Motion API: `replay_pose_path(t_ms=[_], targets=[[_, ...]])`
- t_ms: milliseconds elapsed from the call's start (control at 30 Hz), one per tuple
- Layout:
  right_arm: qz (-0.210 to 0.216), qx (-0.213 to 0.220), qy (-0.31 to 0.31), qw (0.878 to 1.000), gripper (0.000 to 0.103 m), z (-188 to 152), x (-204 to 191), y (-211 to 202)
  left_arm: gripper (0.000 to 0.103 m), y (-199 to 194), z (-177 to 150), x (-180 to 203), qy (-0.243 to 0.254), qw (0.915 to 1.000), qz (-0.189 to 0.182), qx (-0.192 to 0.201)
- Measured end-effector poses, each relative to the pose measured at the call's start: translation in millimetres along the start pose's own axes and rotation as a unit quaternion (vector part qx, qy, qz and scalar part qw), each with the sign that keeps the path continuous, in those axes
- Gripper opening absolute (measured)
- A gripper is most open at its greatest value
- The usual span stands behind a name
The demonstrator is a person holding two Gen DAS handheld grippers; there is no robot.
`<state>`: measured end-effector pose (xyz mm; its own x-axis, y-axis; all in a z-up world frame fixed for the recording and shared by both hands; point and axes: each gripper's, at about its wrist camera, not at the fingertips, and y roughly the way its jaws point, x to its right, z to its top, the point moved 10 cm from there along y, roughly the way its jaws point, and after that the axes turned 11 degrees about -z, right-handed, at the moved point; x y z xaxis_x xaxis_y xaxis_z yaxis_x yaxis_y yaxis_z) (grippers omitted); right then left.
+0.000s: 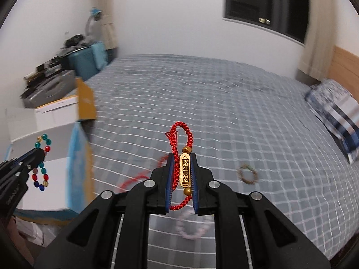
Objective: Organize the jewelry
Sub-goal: 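Carry both held bracelets over the open white box, then open both tools to drop the bracelets into the box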
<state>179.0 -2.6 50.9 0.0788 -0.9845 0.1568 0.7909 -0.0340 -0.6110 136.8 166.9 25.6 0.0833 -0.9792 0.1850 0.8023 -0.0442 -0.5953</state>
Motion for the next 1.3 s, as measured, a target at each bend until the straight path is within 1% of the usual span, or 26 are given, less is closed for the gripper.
replay_pose_path(t_ms=[167,233,333,367,500,600,667,733,800,900,1000,1133,1267,1300], targets=[[0.046,0.007,-0.038,0.998,0.012,7,-81,-16,0.009,-19,-6,-63,-0.03,0.9986,0.042,-0.006],[0.068,0.001,-0.057,0.996,0.012,3,-117,-19,0.009,-26,-11,-89,-0.041,0.9972,0.062,-0.012],[0.091,-0.007,-0.078,0.993,0.012,-4,-158,-23,0.009,-36,-23,-130,-0.068,0.9939,0.083,-0.026],[0.103,-0.015,-0.088,0.991,0.012,-10,-178,-23,0.009,-38,-28,-142,-0.075,0.9926,0.09,-0.032],[0.128,-0.05,-0.109,0.984,0.012,-32,-226,-16,0.009,-42,-52,-181,-0.1,0.9869,0.112,-0.059],[0.142,-0.083,-0.122,0.979,0.012,-50,-257,-10,0.009,-38,-70,-196,-0.115,0.982,0.124,-0.085],[0.141,-0.109,-0.129,0.975,0.012,-62,-273,-1,0.009,-38,-78,-204,-0.119,0.9799,0.128,-0.097],[0.143,-0.132,-0.134,0.972,0.012,-73,-280,6,0.009,-36,-85,-206,-0.121,0.9797,0.12,-0.106],[0.144,-0.147,-0.136,0.969,0.013,-81,-283,11,0.009,-36,-91,-208,-0.121,0.9785,0.122,-0.114],[0.138,-0.16,-0.135,0.968,0.013,-90,-283,18,0.009,-31,-95,-209,-0.125,0.9761,0.124,-0.127],[0.143,-0.178,-0.138,0.964,0.013,-98,-287,23,0.009,-23,-101,-215,-0.128,0.9735,0.127,-0.141],[0.146,-0.193,-0.143,0.959,0.014,-106,-289,26,0.009,-19,-107,-216,-0.125,0.9726,0.132,-0.145],[0.145,-0.196,-0.147,0.959,0.016,-109,-287,30,0.01,-13,-112,-219,-0.128,0.971,0.132,-0.153],[0.145,-0.194,-0.15,0.958,0.02,-110,-288,29,0.011,-13,-112,-220,-0.128,0.9709,0.133,-0.152]])
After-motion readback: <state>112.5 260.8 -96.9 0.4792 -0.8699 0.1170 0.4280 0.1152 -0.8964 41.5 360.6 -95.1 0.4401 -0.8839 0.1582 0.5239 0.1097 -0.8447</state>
